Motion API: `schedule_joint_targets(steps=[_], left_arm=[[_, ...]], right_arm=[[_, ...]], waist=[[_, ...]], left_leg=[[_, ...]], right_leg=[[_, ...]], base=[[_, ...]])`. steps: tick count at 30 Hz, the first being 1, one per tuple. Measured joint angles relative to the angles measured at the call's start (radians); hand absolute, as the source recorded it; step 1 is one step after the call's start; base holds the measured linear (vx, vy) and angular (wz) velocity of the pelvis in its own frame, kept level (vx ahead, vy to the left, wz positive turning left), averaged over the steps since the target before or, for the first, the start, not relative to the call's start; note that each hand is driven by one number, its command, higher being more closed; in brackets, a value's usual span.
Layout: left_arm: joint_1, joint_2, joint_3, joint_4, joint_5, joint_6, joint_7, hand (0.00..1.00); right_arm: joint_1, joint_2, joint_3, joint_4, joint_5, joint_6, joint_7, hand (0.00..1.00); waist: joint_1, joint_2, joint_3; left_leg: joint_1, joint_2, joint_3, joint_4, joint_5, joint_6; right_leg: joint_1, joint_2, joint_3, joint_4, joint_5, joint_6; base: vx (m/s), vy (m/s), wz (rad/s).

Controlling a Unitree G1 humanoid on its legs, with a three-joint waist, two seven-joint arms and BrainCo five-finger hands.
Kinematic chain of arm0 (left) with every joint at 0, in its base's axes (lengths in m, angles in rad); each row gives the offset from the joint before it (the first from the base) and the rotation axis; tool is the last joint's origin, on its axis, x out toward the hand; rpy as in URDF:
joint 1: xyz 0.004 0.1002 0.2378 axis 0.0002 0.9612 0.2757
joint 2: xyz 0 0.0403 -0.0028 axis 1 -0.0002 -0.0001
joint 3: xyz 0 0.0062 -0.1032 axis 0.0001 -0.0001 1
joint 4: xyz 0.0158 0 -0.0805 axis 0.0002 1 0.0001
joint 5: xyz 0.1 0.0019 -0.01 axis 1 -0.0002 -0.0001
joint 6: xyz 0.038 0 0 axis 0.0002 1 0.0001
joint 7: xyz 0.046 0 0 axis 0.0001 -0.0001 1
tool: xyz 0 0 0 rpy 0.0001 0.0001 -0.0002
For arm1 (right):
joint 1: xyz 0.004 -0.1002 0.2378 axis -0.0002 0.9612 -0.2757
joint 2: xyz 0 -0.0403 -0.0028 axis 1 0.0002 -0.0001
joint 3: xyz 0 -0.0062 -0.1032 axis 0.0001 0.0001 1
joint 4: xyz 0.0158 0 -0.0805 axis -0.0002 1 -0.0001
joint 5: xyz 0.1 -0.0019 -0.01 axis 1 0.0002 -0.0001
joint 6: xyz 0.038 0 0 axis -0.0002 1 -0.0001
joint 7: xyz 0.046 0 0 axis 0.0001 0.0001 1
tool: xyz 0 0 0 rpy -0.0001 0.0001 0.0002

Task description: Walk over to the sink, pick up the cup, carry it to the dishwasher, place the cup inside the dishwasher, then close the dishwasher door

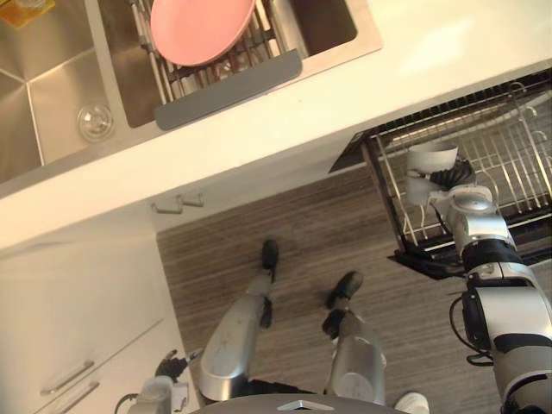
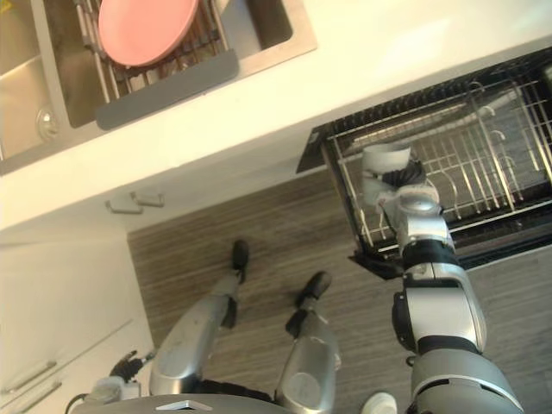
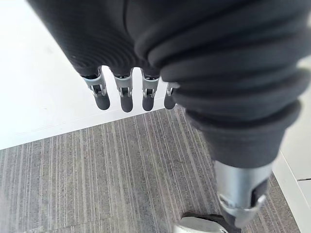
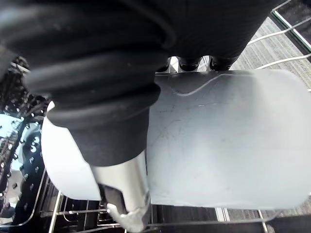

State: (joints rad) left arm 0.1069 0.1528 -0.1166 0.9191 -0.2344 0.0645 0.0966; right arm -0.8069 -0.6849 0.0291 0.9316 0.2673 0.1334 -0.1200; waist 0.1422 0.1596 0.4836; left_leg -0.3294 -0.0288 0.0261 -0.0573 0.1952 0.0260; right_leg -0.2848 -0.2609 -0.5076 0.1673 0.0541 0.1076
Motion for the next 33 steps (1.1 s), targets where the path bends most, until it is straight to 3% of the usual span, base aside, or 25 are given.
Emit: schedule_joint_targets(steps=[3,10,11,14,24,30,33], left_arm=[[-0.019,-0.016,-0.01,0.016,-0.007,-0.009,0.001,0.0],[-0.052,-0.019,-0.044,0.017,-0.038,-0.006,0.009,0.0],[-0.052,-0.019,-0.045,0.017,-0.038,-0.005,0.008,0.0],[-0.051,-0.021,-0.067,0.019,-0.038,-0.003,0.005,0.0],[-0.054,-0.035,-0.082,0.035,-0.037,0.002,0.005,0.0],[-0.053,-0.034,-0.08,0.033,-0.037,0.013,0.005,0.0],[-0.042,-0.035,-0.072,0.028,-0.035,0.025,0.005,0.0]], right_arm=[[-0.048,0.0,0.012,0.054,0.0,0.002,-0.021,1.0],[-0.113,-0.016,0.029,0.073,0.005,0.023,-0.078,1.0],[-0.113,-0.021,0.029,0.073,0.005,0.024,-0.083,0.0],[-0.12,-0.03,0.034,0.073,0.005,0.025,-0.107,0.0],[-0.147,-0.03,0.045,0.072,0.021,0.023,-0.162,0.0],[-0.147,-0.023,0.012,0.062,0.052,-0.012,-0.24,0.0],[-0.097,0.01,-0.053,-0.03,0.081,-0.054,-0.274,0.0]], waist=[[0.027,0.007,0.002],[0.052,0.025,0.006],[0.057,0.028,0.007],[0.069,0.035,0.006],[0.071,0.037,0.005],[0.064,0.037,0.005],[0.045,0.035,0.006]], left_leg=[[-0.018,-0.001,-0.01,-0.001,0.011,-0.002],[-0.047,-0.001,-0.045,-0.018,0.041,-0.018],[-0.048,0.0,-0.05,-0.018,0.043,-0.018],[-0.051,0.002,-0.055,-0.018,0.048,-0.024],[-0.052,0.014,-0.056,-0.019,0.057,-0.036],[-0.023,0.019,-0.048,-0.019,0.06,-0.04],[0.027,0.024,-0.03,-0.02,0.054,-0.042]], right_leg=[[-0.036,-0.016,0.0,0.054,-0.027,-0.003],[-0.099,-0.039,-0.003,0.16,-0.084,-0.013],[-0.102,-0.041,-0.003,0.173,-0.092,-0.015],[-0.113,-0.047,-0.001,0.203,-0.11,-0.021],[-0.131,-0.048,0.001,0.247,-0.133,-0.035],[-0.118,-0.049,0.011,0.274,-0.148,-0.045],[-0.077,-0.046,0.02,0.27,-0.158,-0.043]], base=[[0.01,-0.068,0.11],[-0.02,-0.097,0.15],[-0.03,-0.112,0.12],[-0.04,-0.109,0.07],[-0.04,-0.109,0.0],[-0.04,-0.098,-0.04],[-0.06,-0.1,-0.11]])
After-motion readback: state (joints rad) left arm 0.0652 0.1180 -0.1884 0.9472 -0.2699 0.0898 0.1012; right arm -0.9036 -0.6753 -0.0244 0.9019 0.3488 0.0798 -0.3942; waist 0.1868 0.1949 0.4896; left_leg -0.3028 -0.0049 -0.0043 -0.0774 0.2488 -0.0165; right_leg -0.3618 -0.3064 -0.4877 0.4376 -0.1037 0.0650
